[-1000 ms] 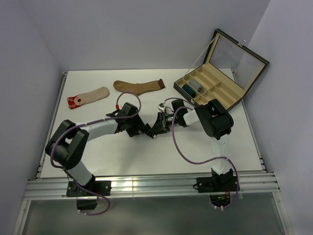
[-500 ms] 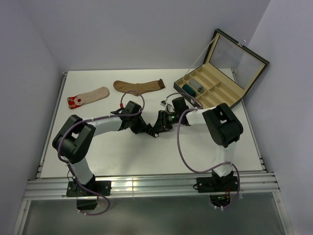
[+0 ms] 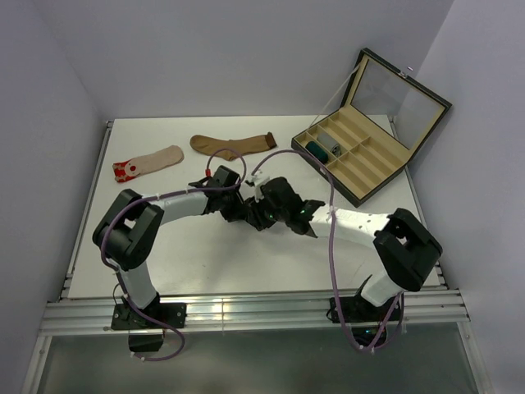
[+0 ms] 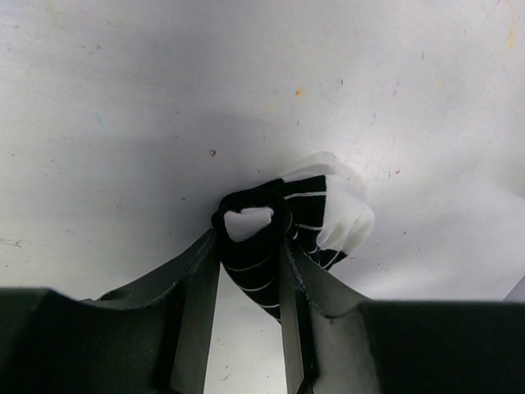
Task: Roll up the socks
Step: Roll the sock at the center of the board.
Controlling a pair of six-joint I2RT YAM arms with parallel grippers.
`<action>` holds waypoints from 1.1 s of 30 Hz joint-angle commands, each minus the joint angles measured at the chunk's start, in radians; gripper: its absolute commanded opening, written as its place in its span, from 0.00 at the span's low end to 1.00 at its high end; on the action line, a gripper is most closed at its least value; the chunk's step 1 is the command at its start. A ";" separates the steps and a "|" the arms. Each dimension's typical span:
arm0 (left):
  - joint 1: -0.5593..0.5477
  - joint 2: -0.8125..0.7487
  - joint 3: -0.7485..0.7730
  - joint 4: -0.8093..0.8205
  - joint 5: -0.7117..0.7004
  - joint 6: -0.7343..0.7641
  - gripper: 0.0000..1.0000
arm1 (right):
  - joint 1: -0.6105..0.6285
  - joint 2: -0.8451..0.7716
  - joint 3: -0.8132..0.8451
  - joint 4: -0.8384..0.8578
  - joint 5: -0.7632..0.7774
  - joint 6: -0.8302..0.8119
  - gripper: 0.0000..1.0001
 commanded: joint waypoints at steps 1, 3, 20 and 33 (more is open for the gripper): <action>-0.004 0.041 0.006 -0.080 -0.031 0.046 0.38 | 0.067 0.020 0.007 -0.011 0.229 -0.121 0.46; -0.004 0.042 0.009 -0.082 -0.028 0.051 0.38 | 0.090 0.067 0.031 -0.024 0.270 -0.139 0.46; -0.003 0.019 0.031 -0.077 -0.019 0.068 0.50 | 0.165 0.308 0.105 -0.124 0.350 -0.164 0.22; 0.049 -0.182 -0.063 -0.049 -0.091 -0.049 0.78 | -0.120 0.319 0.117 -0.156 -0.348 0.015 0.00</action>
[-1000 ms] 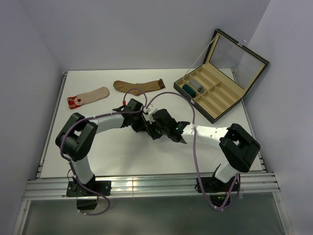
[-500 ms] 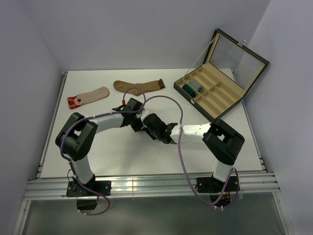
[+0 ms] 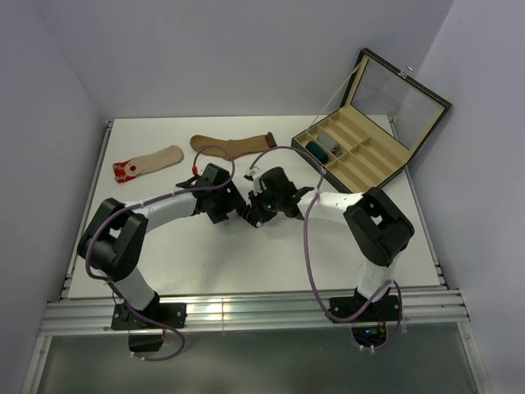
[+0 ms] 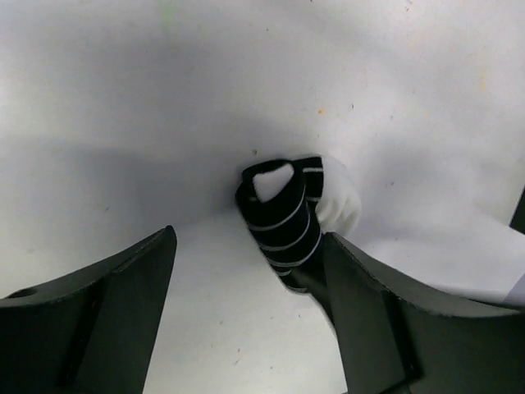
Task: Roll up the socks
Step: Roll the sock at the center of the board.
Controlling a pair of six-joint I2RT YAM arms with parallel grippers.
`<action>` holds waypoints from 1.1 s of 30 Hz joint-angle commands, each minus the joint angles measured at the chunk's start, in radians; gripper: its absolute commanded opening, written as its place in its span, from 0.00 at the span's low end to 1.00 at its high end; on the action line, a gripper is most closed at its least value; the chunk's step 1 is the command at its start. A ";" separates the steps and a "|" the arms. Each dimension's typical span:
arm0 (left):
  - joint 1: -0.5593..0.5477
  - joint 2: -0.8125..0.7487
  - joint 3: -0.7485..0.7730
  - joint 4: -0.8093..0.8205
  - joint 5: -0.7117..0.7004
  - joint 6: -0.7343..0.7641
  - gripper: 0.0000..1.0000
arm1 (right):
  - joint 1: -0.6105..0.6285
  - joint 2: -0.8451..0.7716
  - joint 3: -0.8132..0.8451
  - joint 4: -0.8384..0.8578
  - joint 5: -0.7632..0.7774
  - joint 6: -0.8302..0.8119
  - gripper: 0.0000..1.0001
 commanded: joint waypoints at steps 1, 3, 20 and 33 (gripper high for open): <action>0.009 -0.096 -0.043 0.007 -0.039 -0.052 0.79 | -0.085 0.092 -0.004 -0.111 -0.366 0.094 0.00; 0.009 -0.118 -0.063 0.022 -0.039 -0.058 0.79 | -0.142 0.138 0.011 -0.095 -0.468 0.140 0.00; -0.031 -0.004 -0.043 0.080 -0.004 -0.060 0.66 | -0.313 0.349 -0.030 0.131 -0.792 0.430 0.00; -0.059 0.079 -0.009 0.044 0.022 -0.031 0.28 | -0.304 0.230 -0.041 0.071 -0.640 0.367 0.20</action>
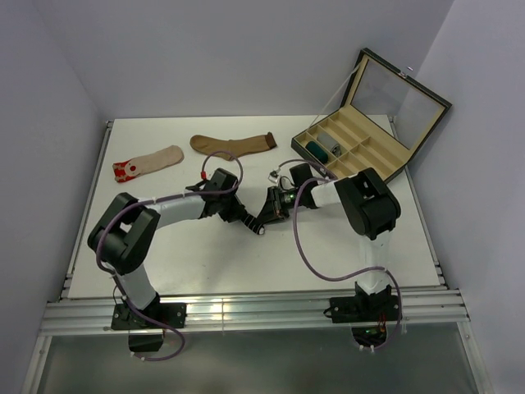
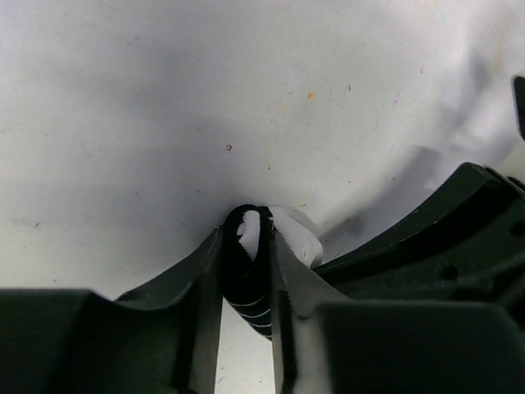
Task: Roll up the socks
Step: Roll the sock at the center of the board.
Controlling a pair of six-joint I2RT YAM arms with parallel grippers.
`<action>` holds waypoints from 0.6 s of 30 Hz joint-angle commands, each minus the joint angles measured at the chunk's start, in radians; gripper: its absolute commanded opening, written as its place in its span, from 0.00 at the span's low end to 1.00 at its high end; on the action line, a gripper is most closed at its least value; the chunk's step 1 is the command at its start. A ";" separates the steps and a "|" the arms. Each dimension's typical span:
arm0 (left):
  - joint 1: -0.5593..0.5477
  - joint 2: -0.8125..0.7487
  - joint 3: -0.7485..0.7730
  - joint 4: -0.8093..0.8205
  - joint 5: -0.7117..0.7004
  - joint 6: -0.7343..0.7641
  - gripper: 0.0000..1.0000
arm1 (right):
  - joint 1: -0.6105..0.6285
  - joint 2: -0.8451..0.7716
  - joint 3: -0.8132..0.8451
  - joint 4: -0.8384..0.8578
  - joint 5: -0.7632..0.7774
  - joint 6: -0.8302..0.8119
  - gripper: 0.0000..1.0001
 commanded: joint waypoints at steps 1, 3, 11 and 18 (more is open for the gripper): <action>-0.012 0.043 0.030 -0.055 0.006 0.028 0.26 | 0.023 -0.073 -0.050 -0.112 0.230 -0.122 0.27; -0.012 0.053 0.036 -0.062 0.006 0.039 0.21 | 0.049 -0.167 -0.061 -0.133 0.326 -0.159 0.32; -0.011 0.075 0.076 -0.107 0.011 0.077 0.20 | 0.239 -0.514 -0.173 -0.106 0.854 -0.380 0.50; -0.012 0.086 0.093 -0.115 0.020 0.093 0.20 | 0.412 -0.533 -0.176 -0.101 1.096 -0.509 0.52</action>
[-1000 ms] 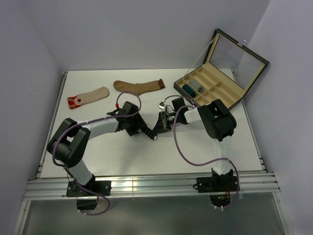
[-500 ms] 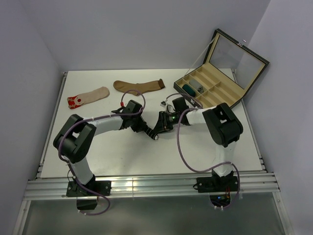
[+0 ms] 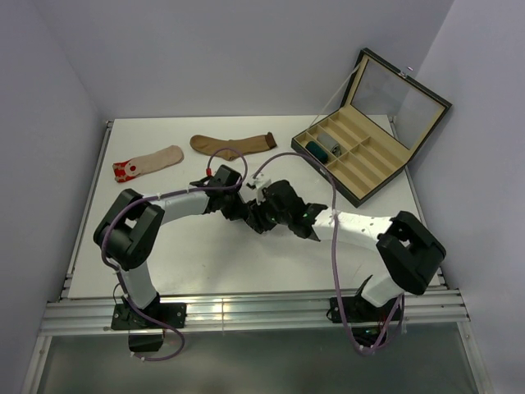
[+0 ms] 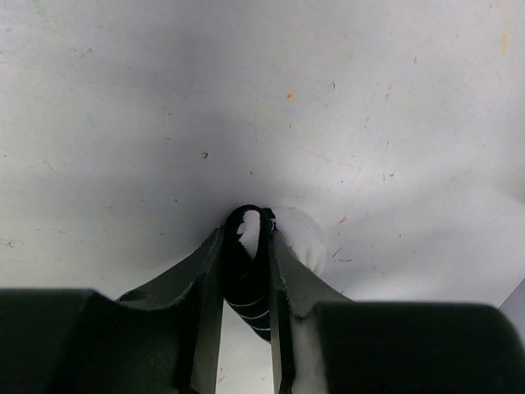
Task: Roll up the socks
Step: Roll the sock at the center of the board.
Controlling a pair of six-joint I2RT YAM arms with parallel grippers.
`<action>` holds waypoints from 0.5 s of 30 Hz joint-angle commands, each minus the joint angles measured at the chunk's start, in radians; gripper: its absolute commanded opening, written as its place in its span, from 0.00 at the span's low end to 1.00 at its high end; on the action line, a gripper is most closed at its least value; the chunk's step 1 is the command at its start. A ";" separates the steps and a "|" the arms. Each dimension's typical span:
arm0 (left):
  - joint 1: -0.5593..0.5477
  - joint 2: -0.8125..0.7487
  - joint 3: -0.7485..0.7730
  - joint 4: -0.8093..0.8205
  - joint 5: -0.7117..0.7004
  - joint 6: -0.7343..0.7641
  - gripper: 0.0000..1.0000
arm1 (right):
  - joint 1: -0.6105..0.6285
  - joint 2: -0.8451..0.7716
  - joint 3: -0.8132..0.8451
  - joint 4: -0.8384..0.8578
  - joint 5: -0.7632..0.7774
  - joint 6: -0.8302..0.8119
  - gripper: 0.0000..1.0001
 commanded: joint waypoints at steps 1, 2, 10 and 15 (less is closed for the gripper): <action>-0.009 0.030 0.011 -0.059 -0.006 0.035 0.20 | 0.048 0.038 0.010 -0.009 0.215 -0.122 0.52; -0.009 0.028 0.011 -0.058 -0.004 0.037 0.20 | 0.077 0.050 0.017 -0.015 0.229 -0.126 0.52; -0.009 0.031 0.017 -0.062 0.005 0.045 0.20 | 0.170 0.206 0.087 -0.061 0.361 -0.212 0.52; -0.007 0.034 0.026 -0.064 0.019 0.052 0.21 | 0.198 0.268 0.106 -0.078 0.392 -0.223 0.43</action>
